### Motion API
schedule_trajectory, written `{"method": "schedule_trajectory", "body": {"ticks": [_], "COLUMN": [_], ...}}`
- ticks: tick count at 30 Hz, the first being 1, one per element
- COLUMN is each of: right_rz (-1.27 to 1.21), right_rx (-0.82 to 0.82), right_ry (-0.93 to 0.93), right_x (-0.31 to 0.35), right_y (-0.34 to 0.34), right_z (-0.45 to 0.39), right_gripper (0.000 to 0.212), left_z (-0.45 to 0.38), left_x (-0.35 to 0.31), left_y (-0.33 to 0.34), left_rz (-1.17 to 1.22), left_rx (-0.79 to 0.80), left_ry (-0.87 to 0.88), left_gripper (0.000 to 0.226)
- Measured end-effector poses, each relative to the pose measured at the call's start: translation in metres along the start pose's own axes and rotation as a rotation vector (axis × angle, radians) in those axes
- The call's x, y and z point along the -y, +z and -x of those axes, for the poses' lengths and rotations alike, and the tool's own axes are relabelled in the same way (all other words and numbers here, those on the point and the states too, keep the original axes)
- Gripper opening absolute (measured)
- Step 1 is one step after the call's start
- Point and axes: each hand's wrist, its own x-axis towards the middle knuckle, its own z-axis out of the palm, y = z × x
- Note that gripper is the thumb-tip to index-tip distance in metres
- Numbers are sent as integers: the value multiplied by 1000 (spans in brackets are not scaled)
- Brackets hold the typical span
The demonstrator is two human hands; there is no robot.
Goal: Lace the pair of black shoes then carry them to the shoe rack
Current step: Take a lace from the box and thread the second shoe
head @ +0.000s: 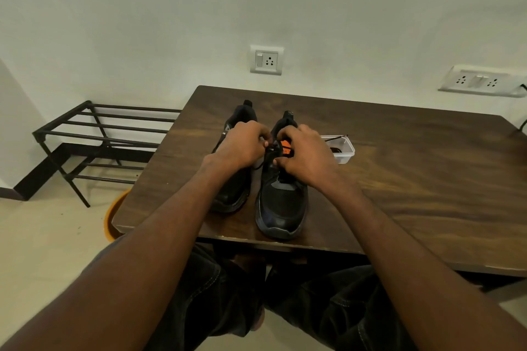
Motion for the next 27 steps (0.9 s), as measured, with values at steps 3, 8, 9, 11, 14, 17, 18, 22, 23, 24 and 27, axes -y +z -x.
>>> {"method": "schedule_trajectory", "body": {"ticks": [3,8,9,11,14,17,18,22,23,24,27], "right_rz": [121,86,48,-48,-415,-1052,-1249,-1776,-1732,-1638,-1265], "right_rx": [105,131,123,104,71,36,1,-190,-238,-280,-288], "right_ry": [-121,-22,13,77,212,351,365,336,336,329,259], "right_x": [15,25,23,19,13,9,4,-20,-24,-28,-33], "right_y": [4,-2,-3,-3,-4,-31,-43,-77,-80,-81,-82], "right_z": [8,6,4,3,5,9,11,17,19,20,23], "right_gripper": [43,37,34,22,21,23,22,16,14,13,14], "left_z": [2,4,5,7,8,12,12,15,17,17,12], "left_x": [1,4,4,3,2,2,2,1,0,0,-4], "left_y": [-7,-13,-15,-18,-25,-32,-33,-34,-33,-31,-25], "left_rz": [-12,19,26,29,4,-145,-182,-233,-261,-314,-319], "left_rx": [26,-22,-35,-68,-118,-157,-173,-176,-167,-157,-201], "left_ry": [1,-30,-39,-52,-114,-204,-218,-227,-235,-234,-126], "left_gripper": [20,17,15,11,8,7,8,8,11,16,28]}}
